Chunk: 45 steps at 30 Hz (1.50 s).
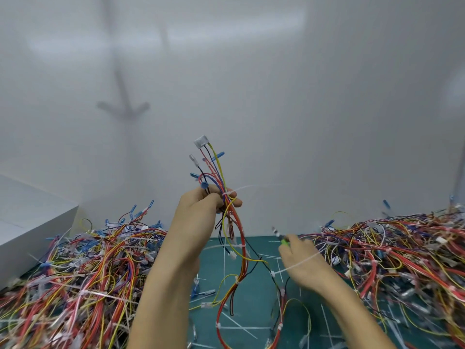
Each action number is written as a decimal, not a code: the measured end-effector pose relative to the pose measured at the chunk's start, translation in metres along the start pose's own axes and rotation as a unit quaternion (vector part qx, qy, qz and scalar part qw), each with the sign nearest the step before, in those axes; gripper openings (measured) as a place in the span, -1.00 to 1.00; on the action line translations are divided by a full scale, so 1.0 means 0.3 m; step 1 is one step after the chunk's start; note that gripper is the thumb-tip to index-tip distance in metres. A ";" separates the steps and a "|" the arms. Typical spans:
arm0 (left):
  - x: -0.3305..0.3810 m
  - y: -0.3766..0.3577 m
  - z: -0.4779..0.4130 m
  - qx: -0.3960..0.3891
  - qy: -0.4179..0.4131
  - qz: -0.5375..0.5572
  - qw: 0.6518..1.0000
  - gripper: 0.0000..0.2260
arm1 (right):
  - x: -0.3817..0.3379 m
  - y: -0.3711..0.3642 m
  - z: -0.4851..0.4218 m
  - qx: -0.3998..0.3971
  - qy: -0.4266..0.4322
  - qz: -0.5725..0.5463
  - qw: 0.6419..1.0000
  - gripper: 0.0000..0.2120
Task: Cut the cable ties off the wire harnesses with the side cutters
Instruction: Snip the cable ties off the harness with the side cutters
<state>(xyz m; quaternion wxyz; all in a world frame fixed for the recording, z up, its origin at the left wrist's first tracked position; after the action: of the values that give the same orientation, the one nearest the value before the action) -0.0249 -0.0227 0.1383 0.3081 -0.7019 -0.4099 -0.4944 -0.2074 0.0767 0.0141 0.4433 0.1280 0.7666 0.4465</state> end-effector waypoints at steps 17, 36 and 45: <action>0.005 0.019 -0.002 0.056 -0.037 0.023 0.997 -0.83 | -0.201 0.333 0.113 0.173 0.176 -0.377 0.893 -0.62; 0.056 -0.007 0.030 0.037 -0.112 0.071 0.991 -0.79 | -0.315 0.300 0.182 0.082 0.237 -0.228 0.941 -0.43; 0.071 -0.036 0.046 0.015 -0.142 0.044 0.989 -0.83 | -0.323 0.318 0.192 0.113 0.230 -0.218 0.942 -0.47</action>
<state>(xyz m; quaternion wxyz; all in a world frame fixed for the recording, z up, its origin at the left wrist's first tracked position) -0.0248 -0.0003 0.1543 0.2790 -0.7773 -0.4258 -0.3697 -0.1251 0.1063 0.1332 0.3240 -0.0995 0.9022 0.2667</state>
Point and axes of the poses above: each hand's wrist, its own z-axis away from the middle knuckle, its own y-axis out of the back of the hand, x = y × z, the point moved 7 cm from there along -z, towards the middle knuckle, and after that the axes turned 11 degrees about x, right-handed, at the moved point
